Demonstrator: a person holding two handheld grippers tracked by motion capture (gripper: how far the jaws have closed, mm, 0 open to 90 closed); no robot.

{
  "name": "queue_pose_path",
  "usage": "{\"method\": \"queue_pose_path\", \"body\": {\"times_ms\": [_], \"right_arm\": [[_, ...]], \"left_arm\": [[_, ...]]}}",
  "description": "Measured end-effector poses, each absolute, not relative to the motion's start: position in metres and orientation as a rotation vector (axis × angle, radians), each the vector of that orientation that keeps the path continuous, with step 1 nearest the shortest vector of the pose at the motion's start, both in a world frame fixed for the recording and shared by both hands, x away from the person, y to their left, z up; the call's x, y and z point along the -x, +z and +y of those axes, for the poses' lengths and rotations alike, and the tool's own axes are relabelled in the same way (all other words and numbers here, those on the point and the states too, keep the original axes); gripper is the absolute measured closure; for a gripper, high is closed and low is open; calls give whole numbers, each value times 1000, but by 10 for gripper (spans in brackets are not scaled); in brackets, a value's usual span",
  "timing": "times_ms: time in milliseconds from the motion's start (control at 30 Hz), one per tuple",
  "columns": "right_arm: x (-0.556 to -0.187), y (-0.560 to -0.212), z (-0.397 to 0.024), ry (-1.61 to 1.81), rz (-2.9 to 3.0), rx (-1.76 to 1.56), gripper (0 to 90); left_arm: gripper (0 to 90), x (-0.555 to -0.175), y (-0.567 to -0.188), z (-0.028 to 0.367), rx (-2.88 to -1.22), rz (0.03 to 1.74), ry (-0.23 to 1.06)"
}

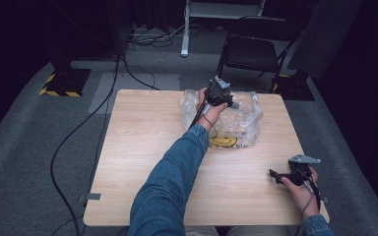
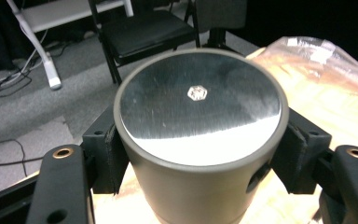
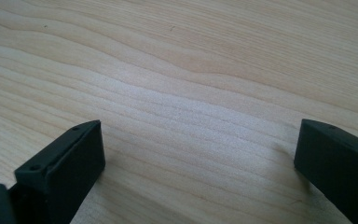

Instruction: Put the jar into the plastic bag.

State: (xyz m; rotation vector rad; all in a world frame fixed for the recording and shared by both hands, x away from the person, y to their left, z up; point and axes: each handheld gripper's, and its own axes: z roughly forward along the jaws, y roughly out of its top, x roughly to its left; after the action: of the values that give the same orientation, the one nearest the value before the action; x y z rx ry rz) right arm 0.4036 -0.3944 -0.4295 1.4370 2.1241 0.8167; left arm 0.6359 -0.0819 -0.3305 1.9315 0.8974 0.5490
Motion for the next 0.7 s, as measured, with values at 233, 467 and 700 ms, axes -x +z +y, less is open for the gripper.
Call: {"method": "queue_pose_path", "body": {"times_ms": [233, 467, 700], "right_arm": [[-404, -430, -394, 818, 2125, -1435, 16], [-404, -429, -394, 817, 2126, -1435, 16], [-404, -429, -394, 816, 2130, -1435, 13]], "left_arm": [[99, -635, -328, -81, -1911, 907, 534], [63, -633, -318, -68, -1849, 904, 514], [61, -621, -310, -58, -1822, 861, 482]]}}
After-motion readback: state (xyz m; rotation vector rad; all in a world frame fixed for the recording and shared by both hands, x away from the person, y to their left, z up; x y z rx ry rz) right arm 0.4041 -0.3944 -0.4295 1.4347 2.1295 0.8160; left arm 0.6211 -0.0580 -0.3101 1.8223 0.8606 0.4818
